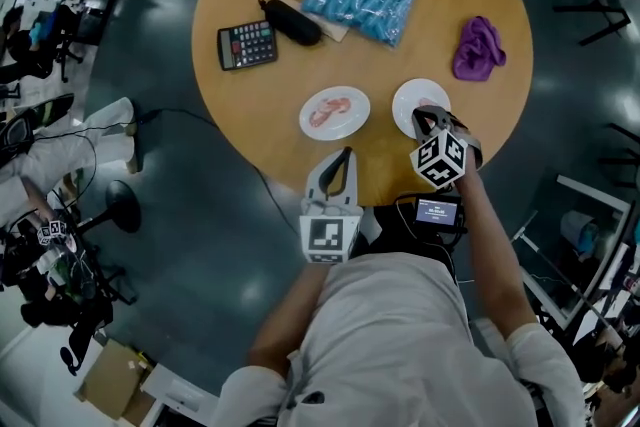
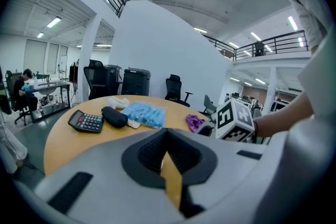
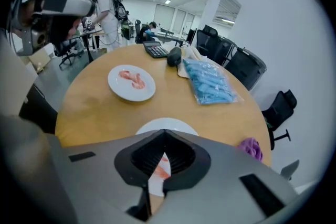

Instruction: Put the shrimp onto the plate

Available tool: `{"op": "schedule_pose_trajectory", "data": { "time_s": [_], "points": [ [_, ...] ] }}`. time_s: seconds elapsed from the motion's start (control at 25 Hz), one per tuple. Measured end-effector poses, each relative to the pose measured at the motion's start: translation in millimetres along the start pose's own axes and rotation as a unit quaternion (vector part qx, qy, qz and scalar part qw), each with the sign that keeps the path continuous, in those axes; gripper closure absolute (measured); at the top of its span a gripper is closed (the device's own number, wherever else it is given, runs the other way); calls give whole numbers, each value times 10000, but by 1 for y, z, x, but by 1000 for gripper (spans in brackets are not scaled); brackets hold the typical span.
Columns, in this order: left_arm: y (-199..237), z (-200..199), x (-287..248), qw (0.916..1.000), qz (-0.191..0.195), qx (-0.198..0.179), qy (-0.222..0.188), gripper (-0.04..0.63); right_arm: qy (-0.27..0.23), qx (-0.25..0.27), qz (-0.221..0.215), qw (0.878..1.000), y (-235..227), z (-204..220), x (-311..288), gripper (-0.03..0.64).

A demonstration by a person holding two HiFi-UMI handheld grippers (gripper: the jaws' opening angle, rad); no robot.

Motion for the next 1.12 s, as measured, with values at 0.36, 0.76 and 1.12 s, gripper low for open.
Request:
{"op": "schedule_pose_trajectory", "data": {
  "time_s": [0.36, 0.76, 1.12],
  "points": [
    [24, 8, 6, 9998, -157, 119, -21, 588, -504, 278, -629, 9964, 52, -80, -7, 601],
    [45, 22, 11, 9995, -186, 235, 25, 588, -255, 1135, -733, 9905, 54, -130, -42, 601],
    [50, 23, 11, 9991, -173, 374, 20, 588, 193, 1809, -1048, 9777, 62, -146, -66, 551]
  ]
}}
Point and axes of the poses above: the fingertips, and each gripper's own axes: x backward along the fingers, y to its left, z out of its underside, the point moved 7 cm from there along x, backward along the fingers, and after that the axes turned 14 degrees about y, right-handed, at the moved point
